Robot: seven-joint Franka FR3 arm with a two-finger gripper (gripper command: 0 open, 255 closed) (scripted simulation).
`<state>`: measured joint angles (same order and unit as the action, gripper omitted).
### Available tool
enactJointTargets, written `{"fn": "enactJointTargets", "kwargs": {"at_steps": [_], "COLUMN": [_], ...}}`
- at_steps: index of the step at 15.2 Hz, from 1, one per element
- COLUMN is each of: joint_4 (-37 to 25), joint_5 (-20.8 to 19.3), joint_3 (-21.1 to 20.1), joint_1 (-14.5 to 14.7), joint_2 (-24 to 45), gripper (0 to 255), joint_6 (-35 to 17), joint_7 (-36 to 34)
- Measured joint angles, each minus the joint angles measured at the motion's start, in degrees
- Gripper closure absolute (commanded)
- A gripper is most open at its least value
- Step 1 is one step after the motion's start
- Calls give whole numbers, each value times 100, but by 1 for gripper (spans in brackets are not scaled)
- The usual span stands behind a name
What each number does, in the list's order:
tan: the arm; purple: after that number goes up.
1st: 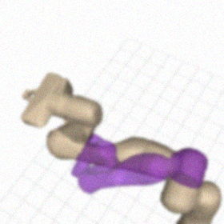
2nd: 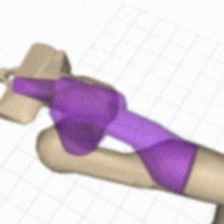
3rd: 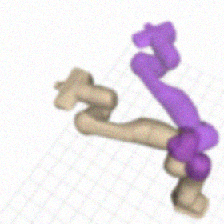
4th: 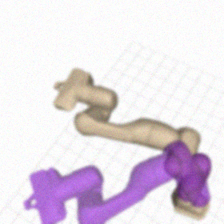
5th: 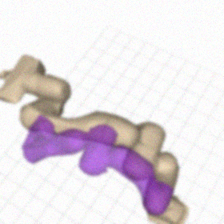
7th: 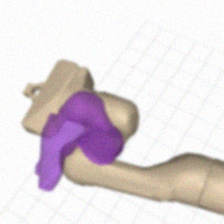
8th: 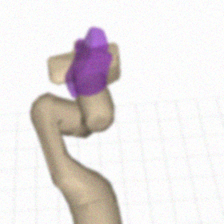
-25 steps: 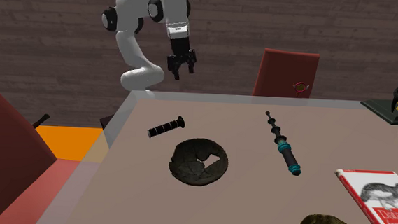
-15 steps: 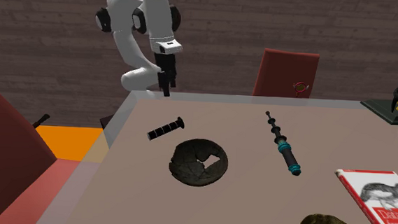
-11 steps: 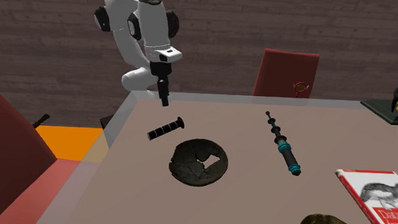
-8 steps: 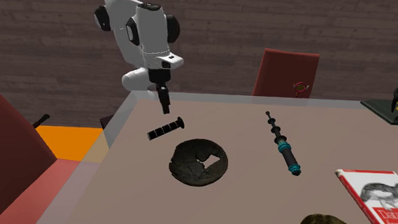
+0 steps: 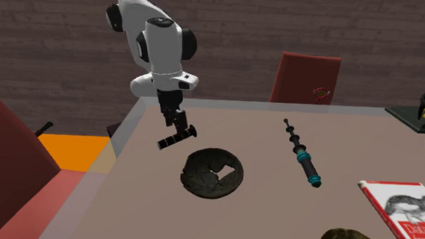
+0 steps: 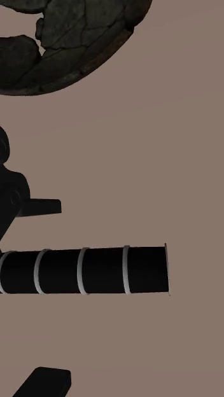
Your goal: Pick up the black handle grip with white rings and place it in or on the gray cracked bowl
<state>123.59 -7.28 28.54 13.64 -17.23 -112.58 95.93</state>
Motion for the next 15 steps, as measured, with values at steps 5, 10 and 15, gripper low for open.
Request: {"fn": "enactJointTargets", "kwargs": {"at_steps": [5,10,15], "joint_4": [222,242,242], "joint_5": [69,79,80], "joint_3": [-20,-51,-60], "joint_1": [-12,-20,-29], "joint_2": [158,162,158], "gripper": [0,0,255], "joint_6": [-359,-383,-377], "joint_7": [74,79,77]}}
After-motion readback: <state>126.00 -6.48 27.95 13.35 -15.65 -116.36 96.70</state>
